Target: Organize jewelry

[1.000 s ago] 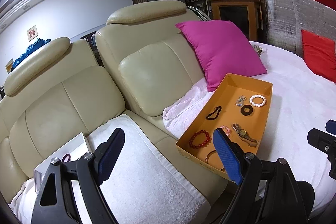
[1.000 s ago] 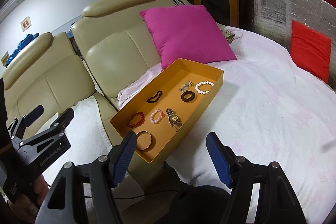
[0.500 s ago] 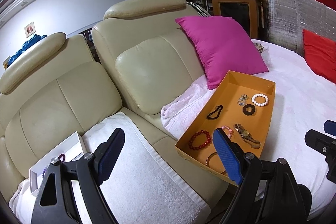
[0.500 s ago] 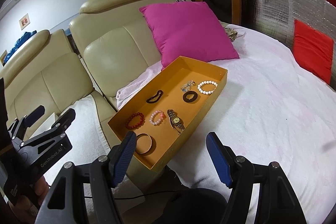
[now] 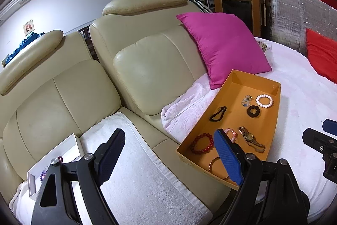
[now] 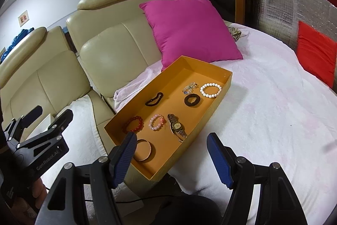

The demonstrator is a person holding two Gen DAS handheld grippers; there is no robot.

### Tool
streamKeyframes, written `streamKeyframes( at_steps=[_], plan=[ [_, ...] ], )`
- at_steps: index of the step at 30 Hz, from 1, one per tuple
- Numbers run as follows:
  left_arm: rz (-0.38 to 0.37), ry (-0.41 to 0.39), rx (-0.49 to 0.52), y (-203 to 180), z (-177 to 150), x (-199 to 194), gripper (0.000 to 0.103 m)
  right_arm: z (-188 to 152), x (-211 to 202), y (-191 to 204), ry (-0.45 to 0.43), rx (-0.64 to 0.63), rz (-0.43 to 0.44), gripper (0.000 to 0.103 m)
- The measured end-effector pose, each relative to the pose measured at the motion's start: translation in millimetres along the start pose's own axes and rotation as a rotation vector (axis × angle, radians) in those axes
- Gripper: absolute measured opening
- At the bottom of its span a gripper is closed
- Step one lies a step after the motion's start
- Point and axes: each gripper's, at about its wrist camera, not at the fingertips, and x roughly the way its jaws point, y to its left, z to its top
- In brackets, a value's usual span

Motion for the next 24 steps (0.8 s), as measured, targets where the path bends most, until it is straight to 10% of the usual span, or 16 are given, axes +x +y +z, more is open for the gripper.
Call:
streamKeyframes(
  at_steps=[24],
  plan=[
    [0.048, 0.016, 0.009, -8, 4, 4, 0.086, 14, 18, -11, 0.008, -0.010, 0.029, 0.072]
  ],
)
